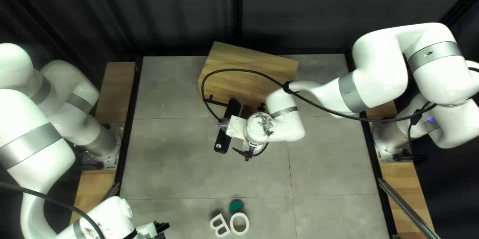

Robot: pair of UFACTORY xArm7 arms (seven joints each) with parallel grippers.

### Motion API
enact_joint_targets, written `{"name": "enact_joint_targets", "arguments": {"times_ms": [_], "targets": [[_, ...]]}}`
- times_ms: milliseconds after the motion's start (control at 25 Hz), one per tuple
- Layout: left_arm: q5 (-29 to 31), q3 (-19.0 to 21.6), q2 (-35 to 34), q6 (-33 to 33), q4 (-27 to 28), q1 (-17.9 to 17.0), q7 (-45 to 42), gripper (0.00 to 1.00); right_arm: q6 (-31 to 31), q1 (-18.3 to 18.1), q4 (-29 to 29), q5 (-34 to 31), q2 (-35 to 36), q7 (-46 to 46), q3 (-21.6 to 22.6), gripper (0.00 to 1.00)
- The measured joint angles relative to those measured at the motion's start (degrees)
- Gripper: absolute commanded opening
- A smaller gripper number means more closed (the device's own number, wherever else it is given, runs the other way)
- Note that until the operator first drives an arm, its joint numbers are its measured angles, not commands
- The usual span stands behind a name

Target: Open drawers and place objects into drawer and close

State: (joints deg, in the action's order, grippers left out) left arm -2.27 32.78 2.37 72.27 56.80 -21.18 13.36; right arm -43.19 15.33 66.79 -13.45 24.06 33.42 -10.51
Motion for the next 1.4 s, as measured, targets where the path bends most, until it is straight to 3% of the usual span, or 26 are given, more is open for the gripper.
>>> {"name": "enact_joint_targets", "arguments": {"times_ms": [840, 1120, 1400], "targets": [[0.00, 0.00, 0.00, 0.00, 0.00, 0.00, 0.00, 1.00, -1.94, 1.11, 3.37, -0.22, 0.66, -0.47, 0.87, 1.00], [0.00, 0.00, 0.00, 0.00, 0.00, 0.00, 0.00, 1.00, -5.98, 2.24, 7.68, -0.44, 1.54, -0.68, 1.43, 1.00], [0.00, 0.00, 0.00, 0.00, 0.00, 0.00, 0.00, 1.00, -14.80, 5.15, 14.12, -2.95, 2.95, -4.11, 2.87, 1.00]]}}
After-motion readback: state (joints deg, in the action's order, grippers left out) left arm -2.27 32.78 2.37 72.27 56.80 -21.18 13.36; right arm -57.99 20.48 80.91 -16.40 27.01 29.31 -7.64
